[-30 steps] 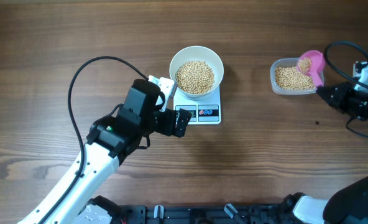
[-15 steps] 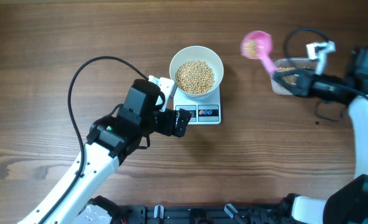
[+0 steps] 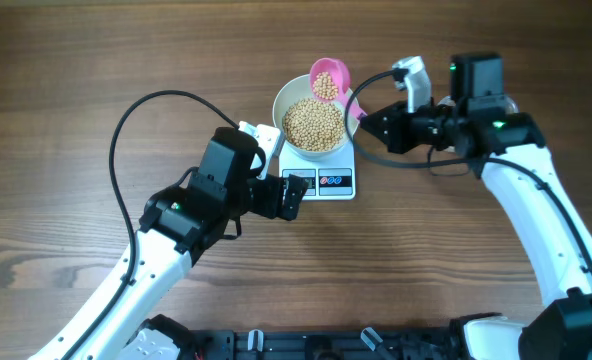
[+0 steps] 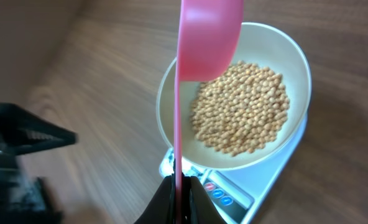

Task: Scoop item into bowl and weigh 150g on scale
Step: 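Carry the filled scoop left over the white bowl, then tilt the scoop to pour soybeans into the white bowl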

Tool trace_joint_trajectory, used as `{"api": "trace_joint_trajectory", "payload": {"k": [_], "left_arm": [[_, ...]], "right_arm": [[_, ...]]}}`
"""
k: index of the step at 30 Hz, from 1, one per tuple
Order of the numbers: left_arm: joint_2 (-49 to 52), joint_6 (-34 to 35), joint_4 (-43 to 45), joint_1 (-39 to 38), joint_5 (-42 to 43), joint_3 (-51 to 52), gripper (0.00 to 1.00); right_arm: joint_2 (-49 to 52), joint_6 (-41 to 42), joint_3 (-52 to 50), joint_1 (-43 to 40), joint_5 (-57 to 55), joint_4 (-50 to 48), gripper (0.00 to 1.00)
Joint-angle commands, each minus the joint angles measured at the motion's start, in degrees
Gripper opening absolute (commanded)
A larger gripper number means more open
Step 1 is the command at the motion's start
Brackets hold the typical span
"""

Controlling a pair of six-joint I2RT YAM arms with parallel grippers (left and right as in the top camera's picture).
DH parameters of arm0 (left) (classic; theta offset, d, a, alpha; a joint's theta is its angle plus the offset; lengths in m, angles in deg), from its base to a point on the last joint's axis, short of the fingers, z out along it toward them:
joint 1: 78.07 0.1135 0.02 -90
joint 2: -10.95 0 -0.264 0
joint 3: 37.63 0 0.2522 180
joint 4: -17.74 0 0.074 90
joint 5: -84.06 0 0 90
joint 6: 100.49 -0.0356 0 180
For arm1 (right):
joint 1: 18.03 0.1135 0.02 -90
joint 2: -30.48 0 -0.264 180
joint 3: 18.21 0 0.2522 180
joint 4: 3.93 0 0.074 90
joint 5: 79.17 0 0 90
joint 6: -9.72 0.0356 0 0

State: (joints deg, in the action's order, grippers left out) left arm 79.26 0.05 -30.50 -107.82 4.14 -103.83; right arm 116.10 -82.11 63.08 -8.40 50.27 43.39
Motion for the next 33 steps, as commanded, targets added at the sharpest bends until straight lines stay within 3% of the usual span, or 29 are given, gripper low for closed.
{"api": "trace_joint_trajectory", "payload": {"k": [1,11,33], "left_arm": [[0.07,-1.09,0.13,-0.24,-0.57,0.04,1.00],[0.07,-1.09,0.15,-0.24,-0.57,0.04,1.00],[0.07,-1.09,0.15,-0.24,-0.59,0.04,1.00]], "right_arm": [[-0.98,-5.60,0.39,4.17,-13.00,-1.22,0.04],[-1.01,-15.26,0.39,12.15,-32.11,-2.67,0.04],[-1.27,-27.39,0.39,14.97,-40.11,-2.45,0.04]]}}
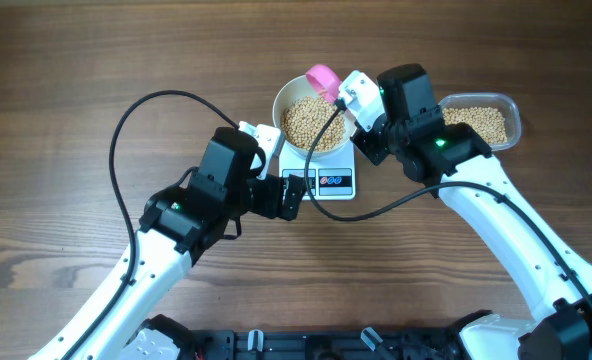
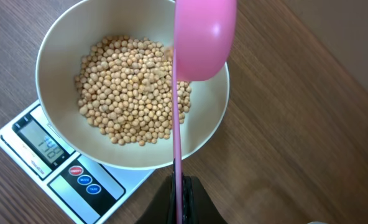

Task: Scoop item into bowl and weigh 150g on scale
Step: 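Tilt the scoop to pour soybeans into the white bowl, then move the empty pink scoop right back to the soybean tub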

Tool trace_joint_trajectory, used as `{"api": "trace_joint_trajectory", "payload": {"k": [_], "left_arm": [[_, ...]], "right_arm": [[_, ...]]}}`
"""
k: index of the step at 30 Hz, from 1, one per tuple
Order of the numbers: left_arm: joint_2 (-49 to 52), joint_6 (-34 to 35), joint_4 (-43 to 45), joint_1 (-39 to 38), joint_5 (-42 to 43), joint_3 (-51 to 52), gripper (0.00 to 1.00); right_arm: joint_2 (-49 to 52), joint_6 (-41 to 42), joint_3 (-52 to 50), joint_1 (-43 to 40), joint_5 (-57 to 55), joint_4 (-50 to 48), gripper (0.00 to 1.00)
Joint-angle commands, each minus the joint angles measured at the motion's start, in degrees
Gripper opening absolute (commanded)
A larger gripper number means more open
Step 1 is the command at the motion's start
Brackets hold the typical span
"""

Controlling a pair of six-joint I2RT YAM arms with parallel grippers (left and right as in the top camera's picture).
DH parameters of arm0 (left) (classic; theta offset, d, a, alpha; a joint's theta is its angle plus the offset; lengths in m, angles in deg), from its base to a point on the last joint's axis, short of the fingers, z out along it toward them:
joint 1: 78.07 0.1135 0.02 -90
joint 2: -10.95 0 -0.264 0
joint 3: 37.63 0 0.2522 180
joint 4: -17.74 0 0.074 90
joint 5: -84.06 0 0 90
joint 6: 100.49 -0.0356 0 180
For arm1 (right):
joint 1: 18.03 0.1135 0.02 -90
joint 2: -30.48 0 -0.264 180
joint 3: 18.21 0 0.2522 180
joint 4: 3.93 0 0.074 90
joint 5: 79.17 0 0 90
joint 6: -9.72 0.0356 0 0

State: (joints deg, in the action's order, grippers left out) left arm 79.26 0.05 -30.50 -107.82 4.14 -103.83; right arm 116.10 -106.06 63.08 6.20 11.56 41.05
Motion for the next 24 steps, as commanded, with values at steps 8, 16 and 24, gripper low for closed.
{"api": "trace_joint_trajectory", "payload": {"k": [8,16,24], "left_arm": [[0.07,-1.09,0.15,-0.24,-0.57,0.04,1.00],[0.07,-1.09,0.15,-0.24,-0.57,0.04,1.00],[0.07,-1.09,0.13,-0.24,-0.57,0.04,1.00]], "right_arm": [[-1.64,-6.71,0.39,0.37,-1.40,-0.52,0.04],[-2.10,-6.75,0.42,0.37,-1.31,-3.45,0.04],[-2.05,-0.57,0.39,0.35,4.52,-1.42,0.04]]}}
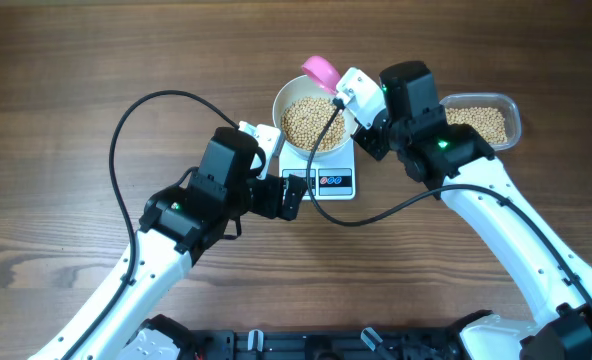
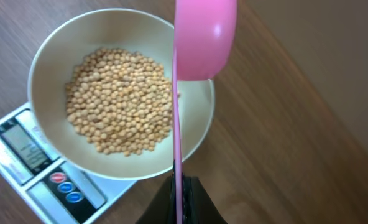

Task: Scoop item into bowl and weigh 150g on scale
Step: 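Move the empty pink scoop right back to the soybean tub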

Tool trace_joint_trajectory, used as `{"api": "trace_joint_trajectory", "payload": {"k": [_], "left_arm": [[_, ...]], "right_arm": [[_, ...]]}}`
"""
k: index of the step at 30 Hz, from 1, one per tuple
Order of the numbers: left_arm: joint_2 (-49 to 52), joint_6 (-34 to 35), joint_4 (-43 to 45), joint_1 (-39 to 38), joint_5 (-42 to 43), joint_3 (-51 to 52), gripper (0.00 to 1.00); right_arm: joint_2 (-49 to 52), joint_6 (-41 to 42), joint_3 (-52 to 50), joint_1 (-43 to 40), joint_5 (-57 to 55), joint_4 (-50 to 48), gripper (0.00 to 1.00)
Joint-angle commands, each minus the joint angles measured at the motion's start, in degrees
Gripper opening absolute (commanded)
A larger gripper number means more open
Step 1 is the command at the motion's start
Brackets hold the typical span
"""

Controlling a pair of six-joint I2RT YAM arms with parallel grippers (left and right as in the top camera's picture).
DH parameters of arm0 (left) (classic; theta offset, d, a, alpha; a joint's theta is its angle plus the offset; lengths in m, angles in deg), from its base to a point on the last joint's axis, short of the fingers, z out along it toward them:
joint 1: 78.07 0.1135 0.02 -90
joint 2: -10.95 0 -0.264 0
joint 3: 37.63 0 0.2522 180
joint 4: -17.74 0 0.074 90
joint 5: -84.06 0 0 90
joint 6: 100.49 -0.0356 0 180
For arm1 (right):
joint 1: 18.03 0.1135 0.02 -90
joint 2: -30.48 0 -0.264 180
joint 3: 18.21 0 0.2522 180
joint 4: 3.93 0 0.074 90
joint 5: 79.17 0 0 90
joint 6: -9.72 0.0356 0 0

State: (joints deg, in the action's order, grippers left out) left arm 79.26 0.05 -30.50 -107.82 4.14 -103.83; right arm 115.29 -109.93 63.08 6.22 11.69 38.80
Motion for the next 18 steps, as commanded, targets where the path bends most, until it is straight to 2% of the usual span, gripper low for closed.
{"api": "trace_joint_trajectory", "payload": {"k": [1,6,8,13,17,18], "left_arm": [[0.07,-1.09,0.15,-0.24,-0.57,0.04,1.00],[0.07,-1.09,0.15,-0.24,-0.57,0.04,1.00],[0.07,-1.09,0.13,-0.24,-0.59,0.04,1.00],[0.07,-1.09,0.15,-0.24,-0.57,0.04,1.00],[0.07,-1.09,0.15,-0.24,-0.57,0.04,1.00],[0.07,-1.09,0.15,-0.24,-0.57,0.04,1.00]], "right_arm": [[-1.25,6.10,0.39,0.33,6.32,1.60,0.04],[-1.29,27.06,0.39,-0.94,10.21,1.01,0.04],[-2.05,31.71,0.42,-4.04,13.27,-0.20,0.04],[-4.46,32.76,0.68,-18.86,25.42,-0.50,0.04],[-4.48,32.17,0.68,-32.44,27.52,4.76,0.04],[-4.48,29.64,0.68,-35.21,27.54,6.80,0.04]]}}
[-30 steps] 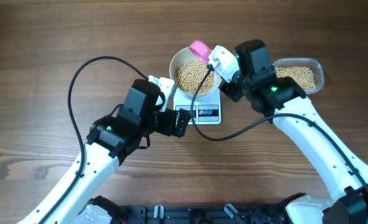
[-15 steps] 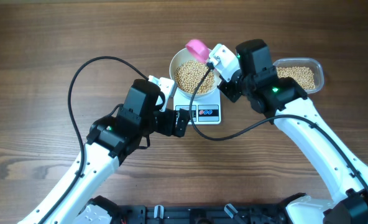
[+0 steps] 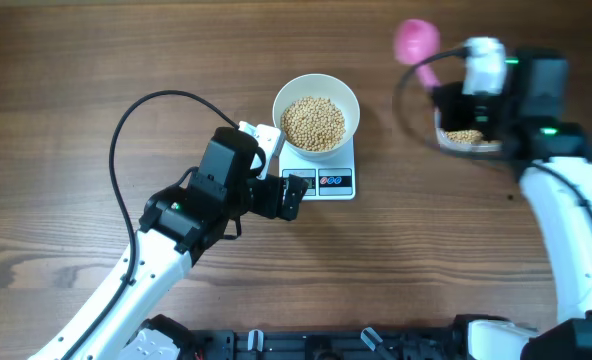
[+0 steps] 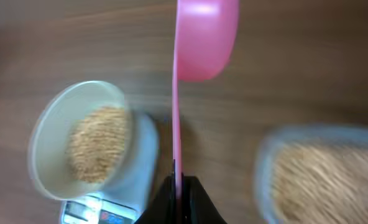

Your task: Scoop item into bowl and weigh 150g on scale

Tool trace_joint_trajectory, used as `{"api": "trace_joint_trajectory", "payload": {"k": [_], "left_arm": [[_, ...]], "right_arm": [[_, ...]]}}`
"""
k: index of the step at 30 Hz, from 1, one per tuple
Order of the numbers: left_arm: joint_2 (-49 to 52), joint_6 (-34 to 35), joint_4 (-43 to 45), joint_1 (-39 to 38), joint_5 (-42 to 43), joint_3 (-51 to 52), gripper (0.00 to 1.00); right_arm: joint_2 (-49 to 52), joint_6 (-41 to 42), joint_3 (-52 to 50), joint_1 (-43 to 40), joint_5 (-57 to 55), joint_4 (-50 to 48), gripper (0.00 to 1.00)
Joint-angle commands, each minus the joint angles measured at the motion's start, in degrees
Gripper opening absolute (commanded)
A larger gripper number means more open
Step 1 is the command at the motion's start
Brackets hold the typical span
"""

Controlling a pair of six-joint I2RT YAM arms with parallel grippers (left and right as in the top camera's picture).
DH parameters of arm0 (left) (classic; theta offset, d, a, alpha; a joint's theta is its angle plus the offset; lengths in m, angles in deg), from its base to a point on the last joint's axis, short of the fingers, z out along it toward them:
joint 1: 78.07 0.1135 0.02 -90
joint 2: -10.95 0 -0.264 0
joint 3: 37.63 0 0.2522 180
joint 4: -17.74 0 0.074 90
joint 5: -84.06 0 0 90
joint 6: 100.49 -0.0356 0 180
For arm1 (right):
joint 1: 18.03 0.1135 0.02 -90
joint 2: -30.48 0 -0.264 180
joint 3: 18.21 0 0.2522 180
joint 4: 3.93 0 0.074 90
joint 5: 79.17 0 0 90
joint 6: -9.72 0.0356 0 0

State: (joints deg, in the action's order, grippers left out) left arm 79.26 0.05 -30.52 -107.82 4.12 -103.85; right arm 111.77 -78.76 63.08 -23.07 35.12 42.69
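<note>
A white bowl (image 3: pixel 317 118) full of tan beans sits on the small white scale (image 3: pixel 326 182) at mid table; the same bowl (image 4: pixel 78 140) shows blurred in the right wrist view. My right gripper (image 4: pixel 178 186) is shut on the handle of a pink scoop (image 4: pixel 202 43), whose head (image 3: pixel 416 38) is up at the far right, away from the bowl. The clear tub of beans (image 4: pixel 321 171) lies under the right arm, partly hidden overhead (image 3: pixel 466 137). My left gripper (image 3: pixel 294 195) rests beside the scale's front left; its jaws are unclear.
A black cable (image 3: pixel 136 110) loops over the wood left of the bowl. The right arm's cable (image 3: pixel 408 95) curves between the scale and the tub. The table's back edge lies just beyond the scoop.
My right arm has moved right, away from the bowl, carrying the scoop from the bowl's far rim to the space above the bean tub. The left arm has not moved.
First the scoop held beans at the bowl's far rim. Then it was tipped on its side over the bowl and looked empty, and it stayed by the rim. Now it is off to the right, over the tub. The bowl, scale and left arm stayed put.
</note>
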Motion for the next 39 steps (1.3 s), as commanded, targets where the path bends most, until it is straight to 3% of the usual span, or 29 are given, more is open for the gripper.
{"api": "trace_joint_trajectory", "payload": {"k": [1,5,9,14,39], "left_arm": [[0.07,-1.09,0.17,-0.24,-0.55,0.07,1.00],[0.07,-1.09,0.17,-0.24,-0.55,0.07,1.00],[0.07,-1.09,0.17,-0.24,-0.55,0.07,1.00],[0.07,-1.09,0.17,-0.24,-0.55,0.07,1.00],[0.07,-1.09,0.17,-0.24,-0.55,0.07,1.00]], "right_arm": [[-0.96,-4.15,0.68,-7.67,4.09,4.46,0.04],[-0.94,-14.88,0.59,-10.58,-1.46,11.26,0.04],[-0.90,-16.98,-0.28,-10.51,-15.96,11.72,0.04],[0.00,-19.96,-0.55,-10.51,-22.12,13.44,0.04],[9.81,-20.83,-0.55,-9.84,-17.81,17.25,0.04]]}}
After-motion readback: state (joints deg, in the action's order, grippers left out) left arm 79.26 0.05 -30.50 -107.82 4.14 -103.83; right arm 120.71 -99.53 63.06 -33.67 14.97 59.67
